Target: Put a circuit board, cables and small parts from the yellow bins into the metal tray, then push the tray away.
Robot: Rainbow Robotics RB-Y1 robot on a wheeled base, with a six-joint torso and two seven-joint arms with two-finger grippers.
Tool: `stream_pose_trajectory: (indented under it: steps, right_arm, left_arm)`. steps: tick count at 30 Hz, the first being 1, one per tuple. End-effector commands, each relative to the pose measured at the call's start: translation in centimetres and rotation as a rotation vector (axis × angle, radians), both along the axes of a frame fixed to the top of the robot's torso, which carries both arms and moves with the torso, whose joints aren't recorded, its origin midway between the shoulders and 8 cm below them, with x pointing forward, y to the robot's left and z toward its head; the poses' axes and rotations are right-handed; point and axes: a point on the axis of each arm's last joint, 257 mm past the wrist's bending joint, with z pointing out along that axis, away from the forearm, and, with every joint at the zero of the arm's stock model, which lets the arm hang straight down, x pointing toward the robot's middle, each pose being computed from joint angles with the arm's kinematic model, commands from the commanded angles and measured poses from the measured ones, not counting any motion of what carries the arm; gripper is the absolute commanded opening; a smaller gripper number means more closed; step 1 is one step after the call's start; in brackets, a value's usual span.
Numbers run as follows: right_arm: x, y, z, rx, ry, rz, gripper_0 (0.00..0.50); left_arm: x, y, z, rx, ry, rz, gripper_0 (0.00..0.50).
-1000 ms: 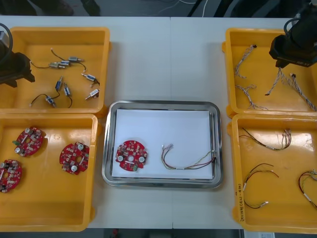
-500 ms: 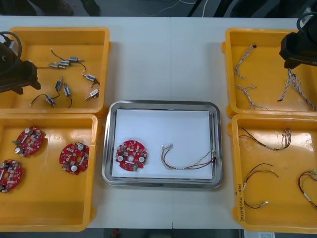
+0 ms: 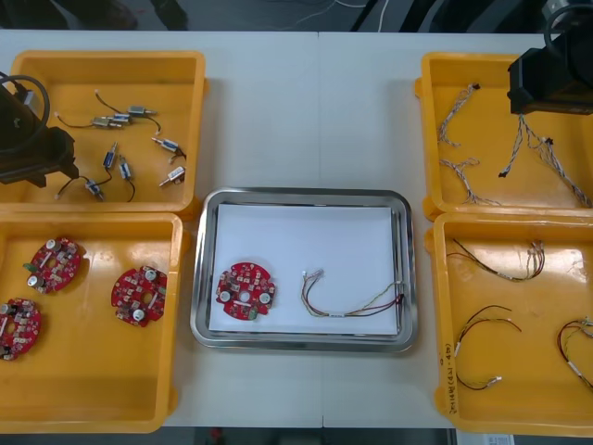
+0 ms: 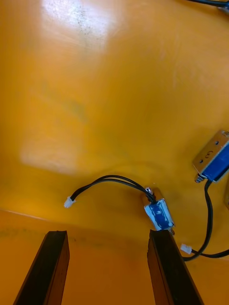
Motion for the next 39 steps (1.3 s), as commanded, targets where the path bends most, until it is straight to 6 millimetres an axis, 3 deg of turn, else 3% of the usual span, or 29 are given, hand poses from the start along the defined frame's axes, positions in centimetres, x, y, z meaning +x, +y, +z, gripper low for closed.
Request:
stream_pose_trajectory:
  steps: [1,13,18,31,37,38,39]
  right_arm:
    - [-1.4,0.8,0.1,-0.091,-0.029,0.094,0.0]
    - [-4.8,6.0,-1.2,-0.175,-0.037,0.334,0.0]
    - [-6.6,7.6,-1.8,-0.212,-0.01,0.437,0.0]
    - [-10.1,10.4,-3.2,-0.257,0.04,0.619,0.0]
    - [-11.1,10.8,-3.9,-0.28,0.053,0.662,0.0]
    - [-11.3,10.8,-4.1,-0.288,0.055,0.667,0.0]
    - [-11.5,10.9,-4.3,-0.291,0.057,0.672,0.0]
  left_arm:
    - [1.7,-1.5,0.9,-0.003,-0.043,-0.056,0.483]
    - [2.9,-3.7,0.7,-0.033,-0.067,-0.062,0.484]
    - [3.1,-4.6,-0.4,-0.015,-0.064,-0.08,0.482]
    - [2.9,-5.3,-2.1,0.013,-0.044,-0.093,0.482]
    - [2.8,-5.0,-2.6,0.02,-0.037,-0.089,0.482]
    - [2.8,-5.0,-2.6,0.02,-0.039,-0.09,0.47]
    - [2.8,-4.9,-2.8,0.022,-0.036,-0.09,0.42]
